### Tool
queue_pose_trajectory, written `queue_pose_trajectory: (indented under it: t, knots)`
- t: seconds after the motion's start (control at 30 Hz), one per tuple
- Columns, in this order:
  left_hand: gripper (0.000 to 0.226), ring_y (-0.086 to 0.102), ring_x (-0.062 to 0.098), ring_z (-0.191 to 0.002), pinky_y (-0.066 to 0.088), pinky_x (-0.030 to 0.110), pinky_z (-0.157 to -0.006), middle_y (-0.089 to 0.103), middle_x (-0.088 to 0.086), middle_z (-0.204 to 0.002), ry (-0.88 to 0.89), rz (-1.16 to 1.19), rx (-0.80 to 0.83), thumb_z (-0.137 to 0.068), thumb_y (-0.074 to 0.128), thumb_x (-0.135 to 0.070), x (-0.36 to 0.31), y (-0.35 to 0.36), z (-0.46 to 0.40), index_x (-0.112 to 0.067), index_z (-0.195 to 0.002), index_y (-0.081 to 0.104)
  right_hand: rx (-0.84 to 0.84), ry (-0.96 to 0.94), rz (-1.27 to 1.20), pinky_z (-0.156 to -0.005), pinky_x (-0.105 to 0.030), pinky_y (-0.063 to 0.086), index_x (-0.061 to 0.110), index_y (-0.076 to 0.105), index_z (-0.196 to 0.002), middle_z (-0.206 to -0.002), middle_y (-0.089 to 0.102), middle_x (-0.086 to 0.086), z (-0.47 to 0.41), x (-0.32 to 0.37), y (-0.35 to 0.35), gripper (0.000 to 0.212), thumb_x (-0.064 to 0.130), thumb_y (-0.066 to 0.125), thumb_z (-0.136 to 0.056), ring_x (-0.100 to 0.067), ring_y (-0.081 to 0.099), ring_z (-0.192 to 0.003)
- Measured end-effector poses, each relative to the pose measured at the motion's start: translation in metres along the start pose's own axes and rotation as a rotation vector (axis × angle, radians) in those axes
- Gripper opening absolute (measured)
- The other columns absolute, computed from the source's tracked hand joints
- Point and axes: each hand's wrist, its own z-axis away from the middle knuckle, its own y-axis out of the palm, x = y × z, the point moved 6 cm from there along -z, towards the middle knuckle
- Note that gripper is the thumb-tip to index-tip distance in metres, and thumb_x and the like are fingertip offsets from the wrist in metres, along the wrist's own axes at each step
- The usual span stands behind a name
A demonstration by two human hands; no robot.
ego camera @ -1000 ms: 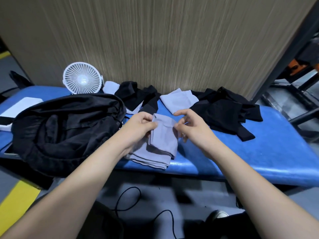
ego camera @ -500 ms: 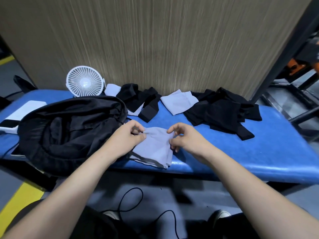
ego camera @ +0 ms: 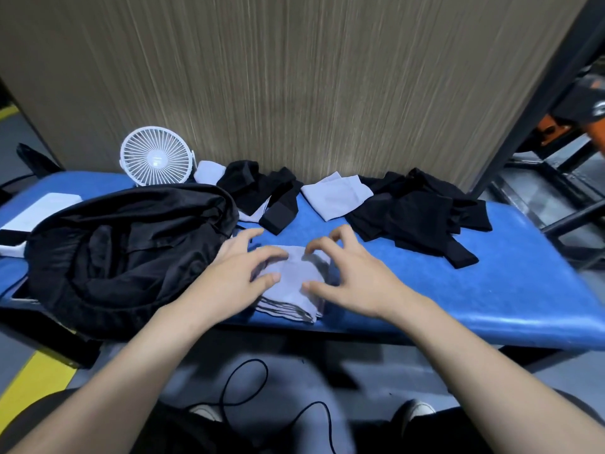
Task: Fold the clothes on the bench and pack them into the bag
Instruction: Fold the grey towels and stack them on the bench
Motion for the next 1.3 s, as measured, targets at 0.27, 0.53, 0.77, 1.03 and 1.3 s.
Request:
queue_pose_trajectory:
  t: [0.27,0.53,0.77,1.03,1.3]
  knots:
    - [0.041,0.030,0.018,-0.138,0.028,0.032,-0.113,0.029,-0.006,-0.145,-0.115,0.035,0.081,-0.096,0.054,-0.042,0.013,0.019,-0.002,-0.043,-0.136,0.045,0.161,0.016,0.008,-0.094,-0.027,0.040,0.025,0.039,-0.143,-0.136,0.027,0.004,-0.006,-0.011,0.034,0.076,0.052,0.072,-0.081,-0.017,0.044,-0.122]
    - [0.039,0.021,0.020,-0.136,0.022,0.031,-0.112,0.027,0.000,-0.151,-0.154,0.018,-0.041,-0.101,0.045,-0.036,0.011,0.024,-0.024,-0.036,-0.140,0.042,0.185,0.039,0.004,-0.107,-0.030,0.037,0.025,0.034,-0.151,-0.150,0.021,0.003,-0.029,-0.026,0.030,0.078,0.052,0.066,-0.085,-0.021,0.041,-0.132]
    - [0.031,0.011,0.014,-0.143,0.021,0.033,-0.114,0.025,0.000,-0.153,-0.173,0.024,-0.106,-0.095,0.053,-0.034,0.009,0.018,-0.030,-0.037,-0.126,0.051,0.211,0.028,-0.010,-0.111,-0.039,0.037,0.027,0.036,-0.149,-0.144,0.026,0.004,-0.039,-0.036,0.030,0.081,0.056,0.069,-0.081,-0.025,0.045,-0.127]
    - [0.021,0.039,0.014,-0.121,0.029,0.028,-0.102,0.050,-0.013,-0.119,-0.049,-0.127,-0.411,-0.088,0.061,-0.042,-0.029,-0.006,-0.054,-0.030,-0.105,0.063,0.059,0.043,-0.207,-0.103,-0.037,0.044,0.025,0.056,-0.131,-0.126,0.052,0.005,-0.040,-0.057,-0.010,0.049,0.040,0.071,-0.087,-0.012,0.054,-0.113]
    - [0.024,0.039,0.016,-0.123,0.029,0.029,-0.100,0.054,-0.012,-0.120,-0.041,-0.187,-0.349,-0.090,0.056,-0.033,-0.060,0.025,-0.120,-0.026,-0.111,0.064,-0.150,0.162,0.121,-0.096,-0.038,0.043,0.021,0.059,-0.127,-0.120,0.058,0.000,-0.049,-0.102,-0.038,0.036,0.031,0.057,-0.092,-0.023,0.053,-0.112]
